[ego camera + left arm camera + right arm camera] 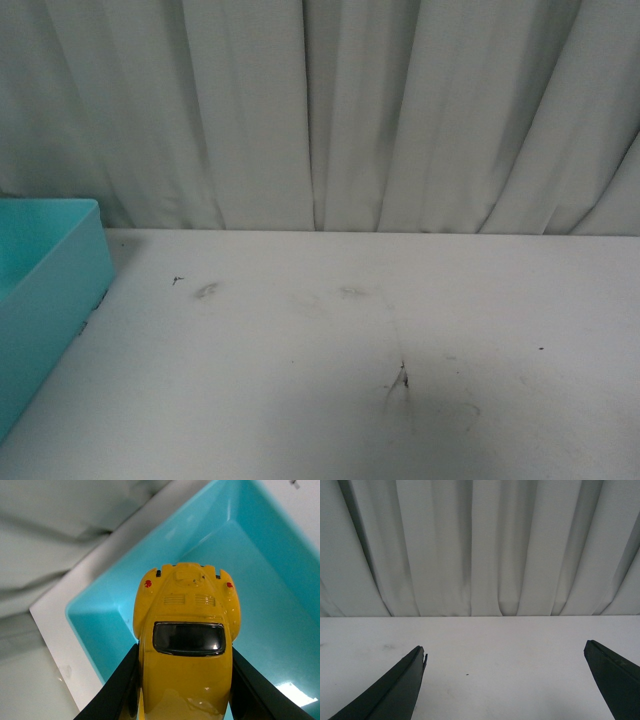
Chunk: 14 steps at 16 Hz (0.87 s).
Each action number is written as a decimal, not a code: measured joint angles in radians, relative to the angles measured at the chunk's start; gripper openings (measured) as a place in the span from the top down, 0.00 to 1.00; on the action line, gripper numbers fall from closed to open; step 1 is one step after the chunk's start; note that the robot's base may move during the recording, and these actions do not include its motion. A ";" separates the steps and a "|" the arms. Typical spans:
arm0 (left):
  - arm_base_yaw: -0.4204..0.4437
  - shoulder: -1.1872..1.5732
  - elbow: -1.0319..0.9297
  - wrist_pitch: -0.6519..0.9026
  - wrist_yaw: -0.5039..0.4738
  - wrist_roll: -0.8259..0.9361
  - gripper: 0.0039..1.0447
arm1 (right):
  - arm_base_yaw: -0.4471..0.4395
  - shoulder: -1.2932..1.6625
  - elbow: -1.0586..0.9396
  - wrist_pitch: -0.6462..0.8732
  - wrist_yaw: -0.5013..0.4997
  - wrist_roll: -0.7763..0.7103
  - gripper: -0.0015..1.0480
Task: Wind up and store yellow beetle toy
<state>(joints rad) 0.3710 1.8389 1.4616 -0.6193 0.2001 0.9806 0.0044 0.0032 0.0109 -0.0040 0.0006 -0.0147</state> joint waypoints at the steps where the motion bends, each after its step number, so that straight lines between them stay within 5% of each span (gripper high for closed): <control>1: 0.029 0.002 -0.050 0.038 -0.010 -0.035 0.61 | 0.000 0.000 0.000 0.000 0.000 0.000 0.06; 14: -0.003 0.222 -0.253 0.370 -0.156 -0.213 0.61 | 0.000 0.000 0.000 0.000 0.000 0.000 0.06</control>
<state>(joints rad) 0.3683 2.0613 1.2087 -0.2489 0.0441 0.7677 0.0044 0.0032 0.0109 -0.0040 0.0006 -0.0147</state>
